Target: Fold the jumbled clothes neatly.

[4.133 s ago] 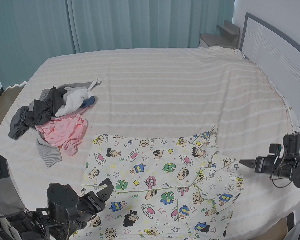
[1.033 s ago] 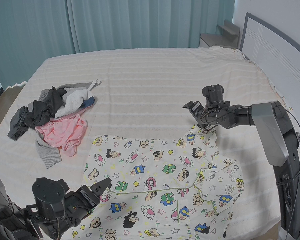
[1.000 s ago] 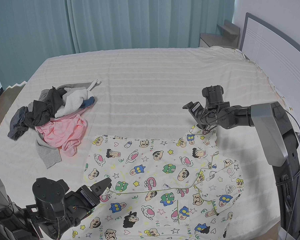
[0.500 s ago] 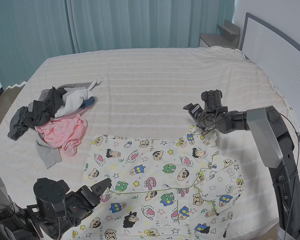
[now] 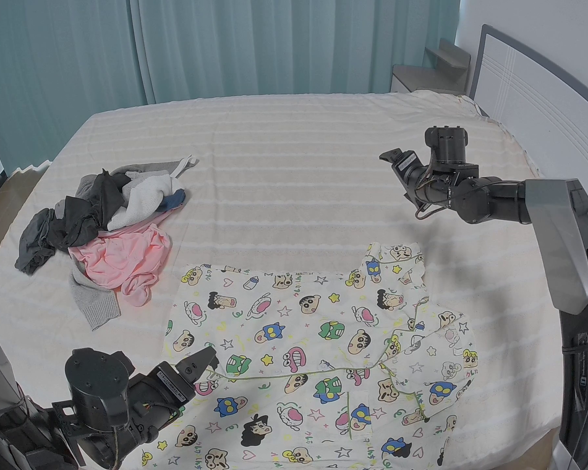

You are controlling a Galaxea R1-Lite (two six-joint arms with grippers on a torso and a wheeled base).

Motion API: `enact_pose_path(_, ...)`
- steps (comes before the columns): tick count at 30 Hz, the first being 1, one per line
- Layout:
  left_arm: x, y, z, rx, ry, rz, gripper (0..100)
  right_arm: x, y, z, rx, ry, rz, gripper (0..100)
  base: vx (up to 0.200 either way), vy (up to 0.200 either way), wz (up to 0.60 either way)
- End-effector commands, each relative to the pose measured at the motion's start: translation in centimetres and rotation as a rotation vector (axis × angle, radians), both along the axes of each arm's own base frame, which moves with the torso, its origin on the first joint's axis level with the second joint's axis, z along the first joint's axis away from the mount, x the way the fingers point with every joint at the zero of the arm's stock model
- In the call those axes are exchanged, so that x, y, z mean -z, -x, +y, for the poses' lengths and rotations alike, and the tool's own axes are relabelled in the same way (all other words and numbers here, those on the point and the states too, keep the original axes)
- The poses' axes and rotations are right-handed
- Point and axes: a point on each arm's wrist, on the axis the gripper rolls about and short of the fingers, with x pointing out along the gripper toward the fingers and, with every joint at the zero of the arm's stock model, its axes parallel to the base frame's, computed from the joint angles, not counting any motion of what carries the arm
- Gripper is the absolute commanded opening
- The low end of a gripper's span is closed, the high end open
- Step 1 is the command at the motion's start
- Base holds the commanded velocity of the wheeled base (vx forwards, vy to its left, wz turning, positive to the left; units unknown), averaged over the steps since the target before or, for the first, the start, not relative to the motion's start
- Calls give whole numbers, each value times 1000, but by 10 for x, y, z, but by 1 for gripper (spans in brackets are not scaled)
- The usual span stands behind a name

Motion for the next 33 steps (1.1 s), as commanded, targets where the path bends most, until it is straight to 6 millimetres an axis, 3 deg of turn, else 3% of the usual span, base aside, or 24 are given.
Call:
enact_pose_path(1,1,4,2,8,-2,11,100,-15,52,-27,-63,116,23,100,0,0,0)
enact_pose_path(2,1,4,1,13,-3,12,100,-4,75,-35,-106,183,29,100,0,0,0)
enact_pose_path(6,2,4,1,15,-3,14,100,21,116,-49,-169,296,40,100,0,0,0)
enact_pose_path(7,2,4,1,17,-5,16,100,35,140,-56,-194,348,56,100,0,0,0)
enact_pose_path(10,3,4,0,13,6,25,100,52,178,-71,-215,395,80,100,0,0,0)
enact_pose_path(17,17,1,-3,35,1,104,100,63,240,-100,-233,362,142,100,-200,0,0)
enact_pose_path(25,26,-1,-4,11,35,168,100,69,276,-109,-225,360,188,100,-200,0,0)
enact_pose_path(33,46,2,-3,-18,-13,292,100,80,290,-113,-225,365,243,100,-150,0,0)
